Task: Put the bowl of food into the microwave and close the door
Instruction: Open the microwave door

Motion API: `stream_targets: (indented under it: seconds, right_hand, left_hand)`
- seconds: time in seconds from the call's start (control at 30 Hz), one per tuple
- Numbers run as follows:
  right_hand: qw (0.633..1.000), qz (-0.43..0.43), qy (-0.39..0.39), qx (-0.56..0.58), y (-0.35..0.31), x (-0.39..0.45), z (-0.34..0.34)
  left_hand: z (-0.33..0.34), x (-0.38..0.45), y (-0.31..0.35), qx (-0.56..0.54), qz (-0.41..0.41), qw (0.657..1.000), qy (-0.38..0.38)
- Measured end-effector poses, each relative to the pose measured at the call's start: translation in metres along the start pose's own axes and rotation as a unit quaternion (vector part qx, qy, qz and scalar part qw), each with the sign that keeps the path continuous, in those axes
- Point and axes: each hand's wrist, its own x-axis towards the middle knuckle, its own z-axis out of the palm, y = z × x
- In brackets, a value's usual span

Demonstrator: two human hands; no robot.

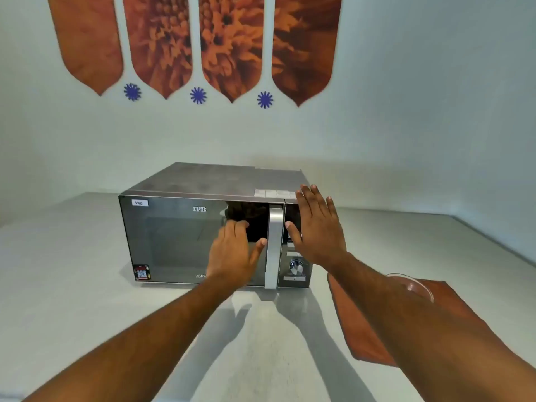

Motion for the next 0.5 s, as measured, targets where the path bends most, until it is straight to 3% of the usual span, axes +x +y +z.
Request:
stream_targets:
  seconds: [0.07, 0.17, 0.3, 0.5]
  right_hand:
    - [1.000, 0.005, -0.006, 0.016, 0.002, -0.002, 0.006]
    - [0.998, 0.030, 0.021, 0.042, 0.002, -0.006, 0.015]
    - [0.997, 0.023, 0.043, 0.052, 0.003, -0.005, 0.016]
    - [0.998, 0.025, 0.018, 0.051, 0.005, -0.003, 0.011]
  left_hand:
    - [0.015, -0.003, 0.005, -0.136, -0.056, 0.988, -0.043]
    - [0.038, -0.009, 0.019, -0.293, -0.134, 0.940, -0.112]
    - [0.055, -0.007, 0.032, -0.380, -0.222, 0.891, -0.110]
    - [0.068, 0.000, 0.055, -0.469, -0.265, 0.832, -0.133]
